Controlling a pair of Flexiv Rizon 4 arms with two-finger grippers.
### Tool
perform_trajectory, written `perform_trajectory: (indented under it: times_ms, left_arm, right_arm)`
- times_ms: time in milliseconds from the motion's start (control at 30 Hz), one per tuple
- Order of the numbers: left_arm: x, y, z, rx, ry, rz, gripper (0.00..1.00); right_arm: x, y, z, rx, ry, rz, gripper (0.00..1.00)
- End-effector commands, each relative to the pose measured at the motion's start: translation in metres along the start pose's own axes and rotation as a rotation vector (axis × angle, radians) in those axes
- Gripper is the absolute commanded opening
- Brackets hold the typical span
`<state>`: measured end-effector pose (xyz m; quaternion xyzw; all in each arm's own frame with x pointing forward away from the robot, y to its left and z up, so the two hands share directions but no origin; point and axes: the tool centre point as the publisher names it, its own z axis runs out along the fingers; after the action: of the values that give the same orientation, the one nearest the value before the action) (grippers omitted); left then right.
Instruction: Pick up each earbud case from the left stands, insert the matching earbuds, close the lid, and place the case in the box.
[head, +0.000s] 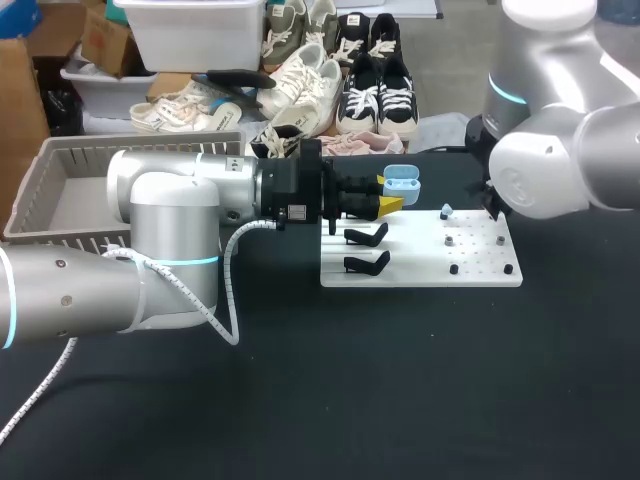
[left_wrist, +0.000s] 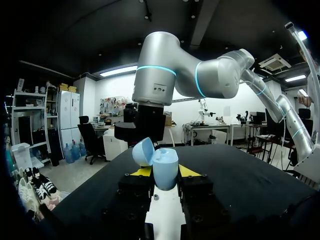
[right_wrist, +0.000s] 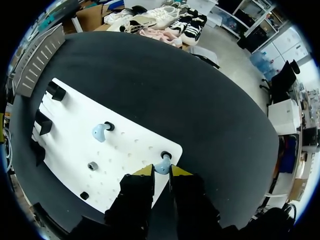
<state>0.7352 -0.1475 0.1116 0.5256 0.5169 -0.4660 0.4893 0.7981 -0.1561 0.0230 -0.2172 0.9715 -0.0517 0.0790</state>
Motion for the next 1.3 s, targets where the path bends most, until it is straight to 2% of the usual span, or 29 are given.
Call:
perform_trajectory:
  times_ms: [33, 433, 867, 1300]
  left_arm:
    - [0.001, 0.001, 0.000, 0.002, -0.003, 0.001, 0.00]
    - [0.001, 0.001, 0.000, 0.002, -0.003, 0.001, 0.00]
    - [0.001, 0.001, 0.000, 0.002, -0.003, 0.001, 0.00]
    - [0.001, 0.001, 0.000, 0.002, -0.003, 0.001, 0.00]
  right_arm:
    - [0.001, 0.000, 0.000, 0.001, 0.005, 0.007, 0.00]
    - [0.015, 0.000, -0.031, 0.022, -0.023, 0.011, 0.00]
    - [0.030, 0.015, -0.062, -0.064, -0.076, -0.017, 0.00]
    - [0.030, 0.015, -0.062, -0.064, -0.076, -0.017, 0.00]
